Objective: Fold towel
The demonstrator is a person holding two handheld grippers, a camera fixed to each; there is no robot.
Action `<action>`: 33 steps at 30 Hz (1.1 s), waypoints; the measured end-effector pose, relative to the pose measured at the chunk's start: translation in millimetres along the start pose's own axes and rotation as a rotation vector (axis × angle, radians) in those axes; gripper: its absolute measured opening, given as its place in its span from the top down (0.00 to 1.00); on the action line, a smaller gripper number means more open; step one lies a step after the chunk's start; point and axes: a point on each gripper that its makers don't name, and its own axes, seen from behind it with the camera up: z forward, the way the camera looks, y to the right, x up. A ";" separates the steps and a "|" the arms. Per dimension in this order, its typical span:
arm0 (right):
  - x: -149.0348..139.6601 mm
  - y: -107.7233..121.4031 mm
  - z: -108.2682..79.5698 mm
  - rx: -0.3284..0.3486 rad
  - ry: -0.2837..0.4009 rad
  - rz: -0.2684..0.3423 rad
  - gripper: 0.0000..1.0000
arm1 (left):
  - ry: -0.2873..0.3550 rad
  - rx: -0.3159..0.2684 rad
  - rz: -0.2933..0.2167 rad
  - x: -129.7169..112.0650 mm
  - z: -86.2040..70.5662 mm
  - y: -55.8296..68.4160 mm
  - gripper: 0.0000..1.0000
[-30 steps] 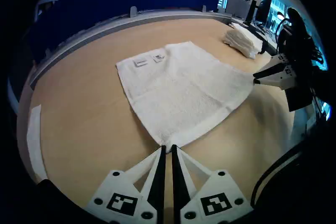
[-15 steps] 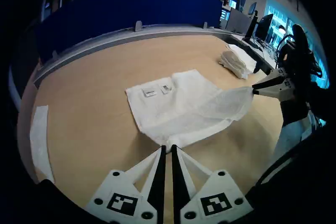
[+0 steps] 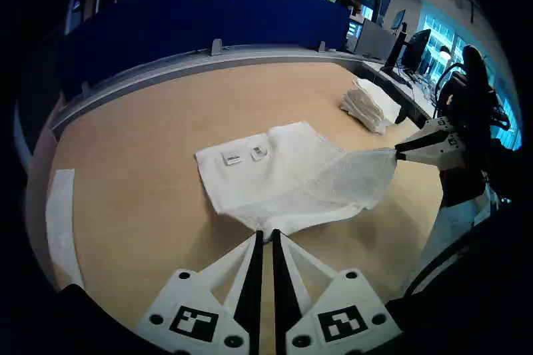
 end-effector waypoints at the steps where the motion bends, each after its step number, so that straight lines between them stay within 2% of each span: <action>1: 2.6 0.3 -3.1 -0.001 0.003 -0.001 0.87 | 0.002 -0.003 -0.003 1.4 -2.0 0.9 0.90; 8: 8.8 4.6 -16.1 -0.011 0.006 -0.002 0.87 | 0.005 -0.013 -0.031 3.7 -10.3 0.5 0.90; 17: 10.8 12.9 -5.9 -0.020 -0.008 0.005 0.87 | 0.010 -0.006 -0.078 10.9 -4.1 -10.7 0.91; 26: 32.4 44.6 23.8 -0.065 -0.014 -0.018 0.87 | 0.006 0.017 -0.105 33.5 21.5 -31.5 0.90; 33: 48.5 72.4 58.4 -0.083 -0.014 0.018 0.87 | 0.003 0.034 -0.093 51.6 52.3 -51.8 0.90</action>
